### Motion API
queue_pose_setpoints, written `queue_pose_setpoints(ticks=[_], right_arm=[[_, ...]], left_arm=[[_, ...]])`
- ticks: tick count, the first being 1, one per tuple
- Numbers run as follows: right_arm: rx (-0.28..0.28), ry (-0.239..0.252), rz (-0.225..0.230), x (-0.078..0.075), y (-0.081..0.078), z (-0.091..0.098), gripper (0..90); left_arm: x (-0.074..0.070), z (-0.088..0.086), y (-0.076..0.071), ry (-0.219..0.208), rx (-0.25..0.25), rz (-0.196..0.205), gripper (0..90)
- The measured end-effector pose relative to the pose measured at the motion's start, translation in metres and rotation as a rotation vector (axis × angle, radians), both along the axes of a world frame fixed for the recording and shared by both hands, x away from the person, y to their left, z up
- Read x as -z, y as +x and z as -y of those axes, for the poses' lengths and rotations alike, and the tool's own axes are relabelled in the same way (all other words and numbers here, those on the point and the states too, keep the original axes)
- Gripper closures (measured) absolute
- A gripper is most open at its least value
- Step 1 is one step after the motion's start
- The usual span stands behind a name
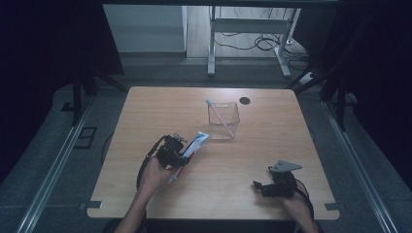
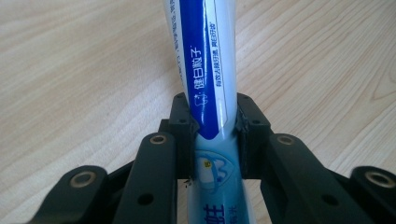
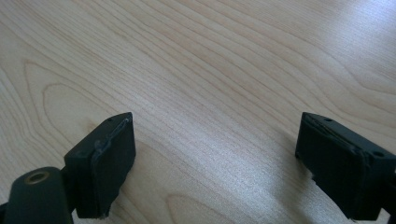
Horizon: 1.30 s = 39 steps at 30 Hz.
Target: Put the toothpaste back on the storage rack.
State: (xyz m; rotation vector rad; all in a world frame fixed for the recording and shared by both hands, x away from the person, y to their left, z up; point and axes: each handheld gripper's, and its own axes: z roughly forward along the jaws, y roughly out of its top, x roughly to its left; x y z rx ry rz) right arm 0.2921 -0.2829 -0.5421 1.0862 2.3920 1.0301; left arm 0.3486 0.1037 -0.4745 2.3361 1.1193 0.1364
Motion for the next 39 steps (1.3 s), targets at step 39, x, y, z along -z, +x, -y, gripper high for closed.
queue_pose_setpoints(ticks=[39], right_arm=[[-0.003,-0.003,0.006,0.0,0.0,0.0,12.0]], left_arm=[[-0.058,0.026,0.013,-0.05,0.039,0.215,72.3]])
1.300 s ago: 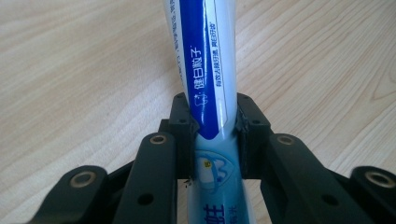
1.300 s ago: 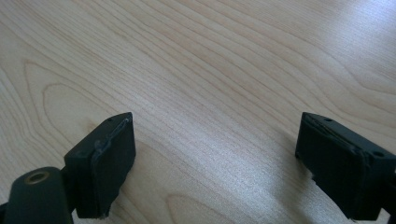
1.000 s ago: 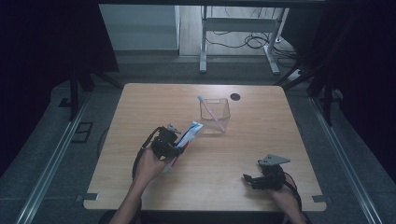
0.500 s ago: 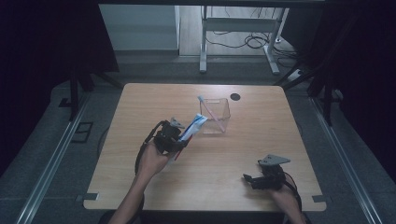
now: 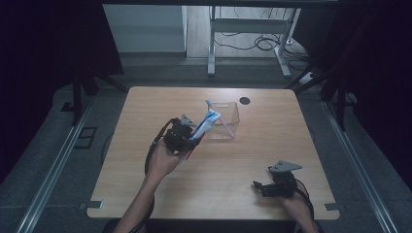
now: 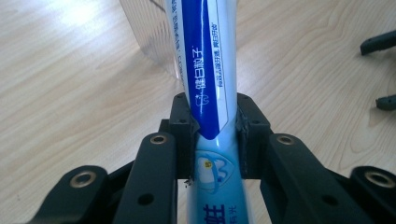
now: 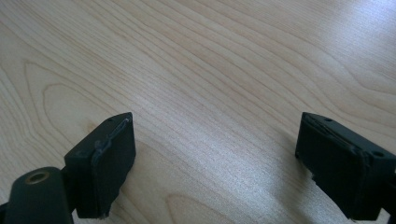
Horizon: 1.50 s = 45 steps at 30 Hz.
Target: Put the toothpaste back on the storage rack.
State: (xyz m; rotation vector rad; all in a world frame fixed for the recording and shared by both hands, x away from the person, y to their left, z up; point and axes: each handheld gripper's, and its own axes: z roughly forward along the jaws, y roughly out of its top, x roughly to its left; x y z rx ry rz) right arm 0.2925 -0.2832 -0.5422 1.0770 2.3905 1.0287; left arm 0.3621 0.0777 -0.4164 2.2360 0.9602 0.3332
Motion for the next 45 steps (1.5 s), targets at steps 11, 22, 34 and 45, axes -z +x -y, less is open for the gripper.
queue_pose_setpoints(ticks=[11,22,34,45], right_arm=[[0.0,0.001,0.002,0.0,0.0,0.0,12.0],[-0.002,0.001,0.0,0.0,0.0,0.0,12.3],[-0.002,0.002,-0.004,0.0,0.0,0.0,12.7],[-0.003,0.003,-0.002,0.0,0.0,0.0,12.8]], left_arm=[[-0.011,0.012,0.011,-0.003,0.01,0.027,72.4],[-0.022,0.027,0.026,-0.006,0.02,0.055,72.4],[-0.032,0.044,0.045,0.013,0.029,0.092,72.4],[-0.034,0.054,0.065,-0.015,0.034,0.1,72.5]])
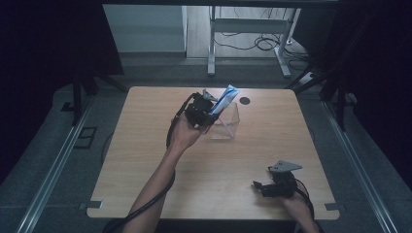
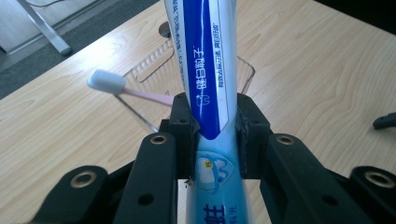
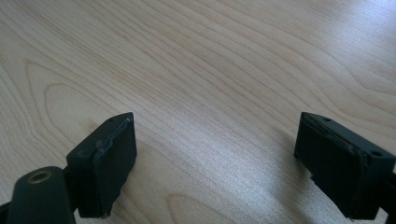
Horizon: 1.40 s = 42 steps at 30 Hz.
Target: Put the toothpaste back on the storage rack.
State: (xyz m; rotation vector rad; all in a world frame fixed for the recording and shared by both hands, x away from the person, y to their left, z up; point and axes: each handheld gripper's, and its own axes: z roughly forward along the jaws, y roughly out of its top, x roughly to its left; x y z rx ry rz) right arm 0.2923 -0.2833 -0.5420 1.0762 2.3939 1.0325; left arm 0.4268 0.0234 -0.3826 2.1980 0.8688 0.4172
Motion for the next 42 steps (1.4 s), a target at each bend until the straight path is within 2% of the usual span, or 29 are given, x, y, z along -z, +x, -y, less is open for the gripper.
queue_pose_setpoints(ticks=[18,27,42], right_arm=[[-0.001,0.0,0.0,0.0,0.0,0.0,12.9],[-0.003,0.001,0.001,0.0,0.0,0.0,12.9],[-0.012,-0.001,0.001,0.0,0.0,0.0,13.1]], left_arm=[[-0.005,0.016,0.031,-0.033,-0.017,0.043,72.5],[0.0,0.027,0.045,-0.065,-0.023,0.056,72.5],[0.013,0.042,0.064,-0.085,-0.036,0.079,72.5]])
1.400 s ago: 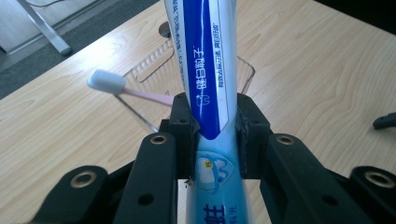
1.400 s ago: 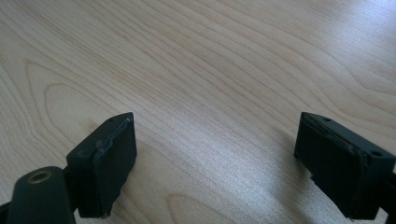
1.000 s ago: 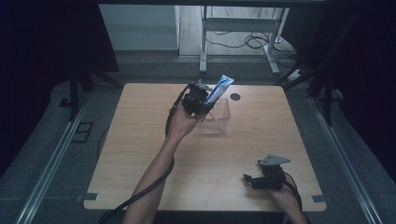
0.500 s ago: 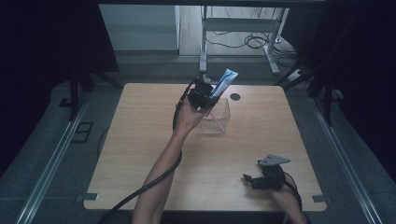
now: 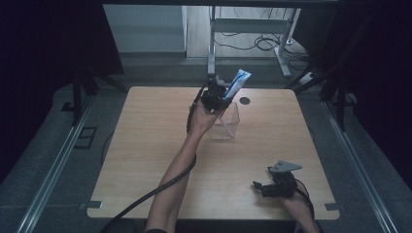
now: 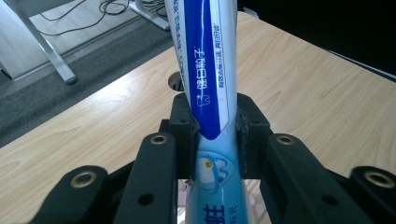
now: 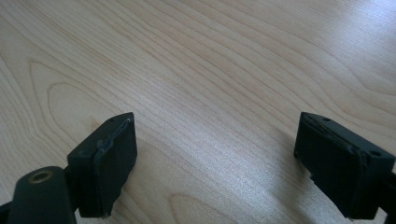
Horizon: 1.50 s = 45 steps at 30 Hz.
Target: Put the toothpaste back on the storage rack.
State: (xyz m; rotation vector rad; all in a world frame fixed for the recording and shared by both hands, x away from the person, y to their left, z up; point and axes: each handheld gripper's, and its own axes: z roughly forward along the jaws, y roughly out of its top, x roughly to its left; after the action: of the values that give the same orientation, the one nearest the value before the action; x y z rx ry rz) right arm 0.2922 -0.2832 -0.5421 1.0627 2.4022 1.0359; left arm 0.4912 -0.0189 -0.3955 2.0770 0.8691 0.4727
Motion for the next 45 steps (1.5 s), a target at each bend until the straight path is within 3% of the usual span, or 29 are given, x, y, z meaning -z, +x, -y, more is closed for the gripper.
queue_pose_setpoints(ticks=[15,33,38,45], right_arm=[[-0.002,0.001,-0.001,0.0,0.0,0.0,13.2],[-0.001,0.001,-0.002,0.0,0.0,0.0,13.2],[-0.002,0.002,-0.003,0.0,0.0,0.0,13.2],[-0.003,0.001,-0.002,0.0,0.0,0.0,13.2]], left_arm=[[0.022,0.01,0.009,0.013,-0.009,0.009,72.4],[0.049,0.018,0.009,0.067,0.02,0.006,71.8],[0.051,0.015,0.01,0.054,0.025,-0.006,71.5],[0.053,0.013,0.007,0.08,0.036,-0.007,70.8]])
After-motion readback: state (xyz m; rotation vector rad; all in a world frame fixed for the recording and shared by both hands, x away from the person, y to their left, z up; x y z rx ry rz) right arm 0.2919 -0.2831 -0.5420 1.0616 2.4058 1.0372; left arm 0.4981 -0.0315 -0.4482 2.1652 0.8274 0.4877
